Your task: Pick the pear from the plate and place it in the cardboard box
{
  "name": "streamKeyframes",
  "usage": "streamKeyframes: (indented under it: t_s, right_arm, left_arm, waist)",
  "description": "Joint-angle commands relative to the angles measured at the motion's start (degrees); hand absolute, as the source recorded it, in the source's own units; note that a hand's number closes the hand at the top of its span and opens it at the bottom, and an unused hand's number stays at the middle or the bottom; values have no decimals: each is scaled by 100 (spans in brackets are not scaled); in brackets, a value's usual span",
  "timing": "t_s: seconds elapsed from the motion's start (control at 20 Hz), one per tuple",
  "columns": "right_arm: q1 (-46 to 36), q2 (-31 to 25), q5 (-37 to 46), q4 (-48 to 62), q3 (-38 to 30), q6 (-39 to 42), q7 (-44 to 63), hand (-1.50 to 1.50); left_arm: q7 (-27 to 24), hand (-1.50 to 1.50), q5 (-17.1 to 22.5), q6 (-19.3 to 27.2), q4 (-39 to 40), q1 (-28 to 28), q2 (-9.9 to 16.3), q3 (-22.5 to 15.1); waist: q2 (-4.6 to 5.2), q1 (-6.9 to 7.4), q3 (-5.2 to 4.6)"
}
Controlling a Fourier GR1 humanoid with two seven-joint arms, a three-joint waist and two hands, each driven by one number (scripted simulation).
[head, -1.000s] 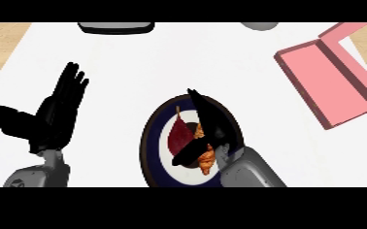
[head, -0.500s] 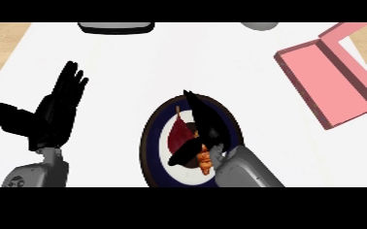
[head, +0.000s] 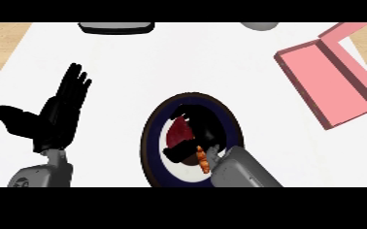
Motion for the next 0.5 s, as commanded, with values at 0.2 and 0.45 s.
streamKeyframes:
  t_s: [0.2,0.45]
  right_arm:
    - [-11,0,663,-132,26,-185,-165,150]
    - [-551,-395,1545,151,993,655,-249,150]
  left_arm:
    - [-191,0,135,-229,-7,138,98,172]
    - [283,0,-54,42,-279,-28,59,10]
  waist:
    - [5,-9,-2]
    - [-14,29,-4]
